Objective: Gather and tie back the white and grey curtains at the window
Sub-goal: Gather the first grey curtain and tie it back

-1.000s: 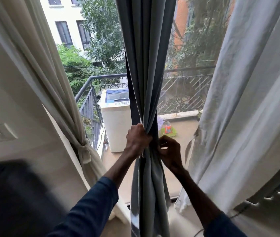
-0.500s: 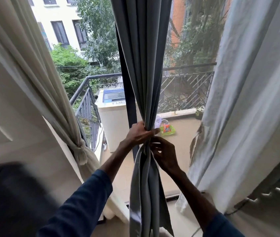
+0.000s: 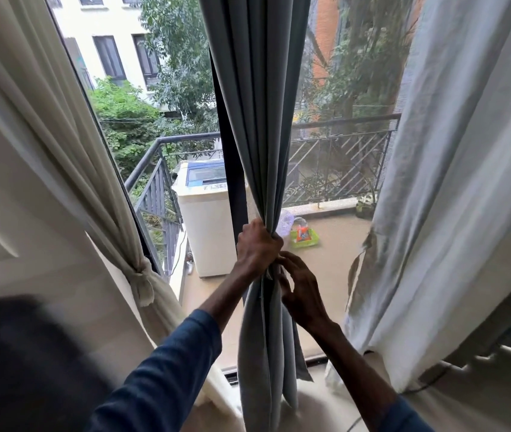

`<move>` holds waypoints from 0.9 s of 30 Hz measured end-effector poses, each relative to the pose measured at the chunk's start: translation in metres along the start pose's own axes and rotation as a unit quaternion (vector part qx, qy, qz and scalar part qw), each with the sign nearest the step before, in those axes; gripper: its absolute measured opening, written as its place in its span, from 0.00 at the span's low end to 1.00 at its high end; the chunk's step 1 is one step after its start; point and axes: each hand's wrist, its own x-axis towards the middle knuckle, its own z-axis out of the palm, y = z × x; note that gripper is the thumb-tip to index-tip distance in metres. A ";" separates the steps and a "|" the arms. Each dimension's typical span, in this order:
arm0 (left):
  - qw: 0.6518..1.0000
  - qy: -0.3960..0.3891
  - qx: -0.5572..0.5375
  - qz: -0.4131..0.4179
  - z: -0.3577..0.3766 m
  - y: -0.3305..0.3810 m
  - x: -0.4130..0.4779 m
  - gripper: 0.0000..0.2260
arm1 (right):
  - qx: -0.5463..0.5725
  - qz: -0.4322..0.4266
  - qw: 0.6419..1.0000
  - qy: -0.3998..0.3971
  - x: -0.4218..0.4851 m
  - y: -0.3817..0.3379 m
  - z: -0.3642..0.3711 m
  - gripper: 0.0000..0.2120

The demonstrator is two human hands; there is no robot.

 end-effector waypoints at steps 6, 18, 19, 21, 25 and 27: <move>1.000 -0.003 0.000 -0.007 0.003 0.004 -0.002 0.12 | -0.027 0.035 0.995 -0.091 0.006 0.019 0.013 0.26; 1.000 0.005 0.001 0.028 0.000 -0.015 -0.002 0.12 | -0.044 0.043 0.983 -0.171 0.014 0.042 -0.018 0.32; 0.999 0.011 0.015 0.031 0.000 -0.018 -0.001 0.13 | -0.040 0.033 0.985 -0.166 0.013 0.044 -0.023 0.29; 0.999 0.023 0.038 0.031 -0.002 -0.019 0.000 0.14 | -0.031 0.024 0.986 -0.163 0.017 0.044 -0.032 0.20; 0.999 0.015 0.028 0.033 -0.005 -0.010 0.001 0.11 | 0.036 0.045 0.984 -0.171 0.028 0.033 -0.035 0.07; 0.999 0.009 0.024 0.030 -0.003 -0.005 -0.001 0.11 | 0.073 0.081 0.979 -0.173 0.029 0.034 -0.028 0.07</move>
